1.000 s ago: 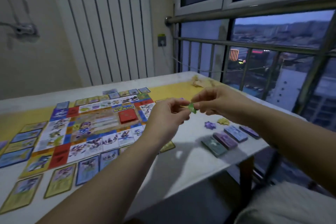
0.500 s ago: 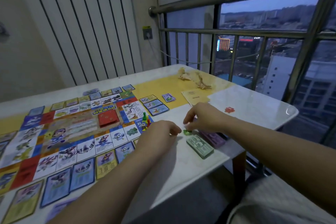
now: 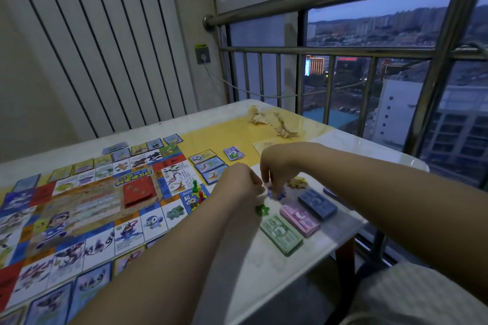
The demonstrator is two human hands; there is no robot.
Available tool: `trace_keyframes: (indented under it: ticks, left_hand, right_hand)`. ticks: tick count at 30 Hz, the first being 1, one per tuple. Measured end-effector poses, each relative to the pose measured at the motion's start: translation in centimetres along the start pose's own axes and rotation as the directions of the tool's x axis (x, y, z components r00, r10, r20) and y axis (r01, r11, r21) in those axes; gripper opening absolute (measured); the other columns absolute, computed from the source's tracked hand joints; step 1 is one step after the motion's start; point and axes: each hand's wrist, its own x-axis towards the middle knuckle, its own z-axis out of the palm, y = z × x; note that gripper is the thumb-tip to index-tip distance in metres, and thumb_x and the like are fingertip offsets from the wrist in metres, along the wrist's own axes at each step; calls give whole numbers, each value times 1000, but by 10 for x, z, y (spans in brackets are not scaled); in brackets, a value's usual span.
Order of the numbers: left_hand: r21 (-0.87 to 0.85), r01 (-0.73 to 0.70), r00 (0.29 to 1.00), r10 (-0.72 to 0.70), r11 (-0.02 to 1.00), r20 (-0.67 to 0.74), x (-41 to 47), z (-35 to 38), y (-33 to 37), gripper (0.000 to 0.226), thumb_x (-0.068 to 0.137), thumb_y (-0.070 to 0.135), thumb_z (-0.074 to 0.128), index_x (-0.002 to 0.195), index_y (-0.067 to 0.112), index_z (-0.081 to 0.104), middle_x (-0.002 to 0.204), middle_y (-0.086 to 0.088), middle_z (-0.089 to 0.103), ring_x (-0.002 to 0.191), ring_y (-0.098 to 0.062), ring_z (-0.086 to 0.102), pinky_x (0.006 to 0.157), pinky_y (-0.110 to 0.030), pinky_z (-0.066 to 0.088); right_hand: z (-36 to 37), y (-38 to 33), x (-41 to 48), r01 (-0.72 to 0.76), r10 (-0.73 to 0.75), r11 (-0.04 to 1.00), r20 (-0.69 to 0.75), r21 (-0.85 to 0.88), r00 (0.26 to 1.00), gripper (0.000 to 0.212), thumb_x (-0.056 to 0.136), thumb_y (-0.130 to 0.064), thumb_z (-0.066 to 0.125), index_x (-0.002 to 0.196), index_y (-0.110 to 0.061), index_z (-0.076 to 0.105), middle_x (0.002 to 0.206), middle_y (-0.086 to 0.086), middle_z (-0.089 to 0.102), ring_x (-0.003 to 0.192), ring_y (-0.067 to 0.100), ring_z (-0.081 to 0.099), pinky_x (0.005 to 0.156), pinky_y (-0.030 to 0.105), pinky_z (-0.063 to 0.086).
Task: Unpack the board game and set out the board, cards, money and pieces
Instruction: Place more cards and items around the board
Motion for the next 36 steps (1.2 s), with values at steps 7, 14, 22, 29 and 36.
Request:
trace_keyframes:
  ticks: [7, 14, 22, 29, 36]
  left_hand:
    - [-33, 39, 997, -37, 999, 72, 12, 5, 0, 10, 79, 25, 71, 84, 17, 76, 76, -3, 63, 66, -14, 51, 48, -21, 35]
    - [-38, 19, 996, -16, 999, 86, 15, 8, 2, 13, 80, 30, 73, 81, 17, 70, 74, -2, 56, 60, -14, 43, 46, -19, 30]
    - [-77, 33, 996, -26, 997, 87, 15, 8, 2, 21, 82, 25, 72, 99, 15, 71, 96, -3, 67, 81, -14, 56, 68, -22, 40]
    - [-83, 44, 996, -37, 996, 86, 11, 6, 4, 17, 82, 22, 72, 97, 15, 71, 89, -1, 62, 80, -15, 55, 69, -23, 40]
    - [-100, 65, 992, -54, 993, 110, 11, 5, 5, 15, 82, 21, 71, 96, 16, 70, 90, 0, 62, 80, -13, 54, 65, -21, 39]
  right_hand:
    - [1, 3, 15, -13, 12, 1000, 113, 9, 994, 41, 76, -31, 78, 107, -6, 70, 100, 7, 72, 74, 15, 62, 61, 20, 48]
    - [-1, 5, 9, -10, -6, 991, 118, 132, 993, 38, 78, -20, 77, 109, -2, 67, 97, 10, 73, 61, 9, 63, 60, 13, 51]
    - [-7, 12, 2, -17, -2, 974, 84, 226, 996, 32, 81, -2, 70, 113, 0, 65, 102, 16, 71, 74, 20, 69, 71, 22, 56]
    - [-5, 13, -1, -26, 18, 961, 30, 274, 999, 28, 81, 3, 68, 109, -1, 68, 104, 16, 71, 89, 26, 71, 74, 24, 56]
    - [-4, 8, -12, 53, -28, 993, -227, 105, 974, 27, 82, -3, 68, 109, -8, 69, 104, 6, 70, 92, 17, 68, 83, 29, 55]
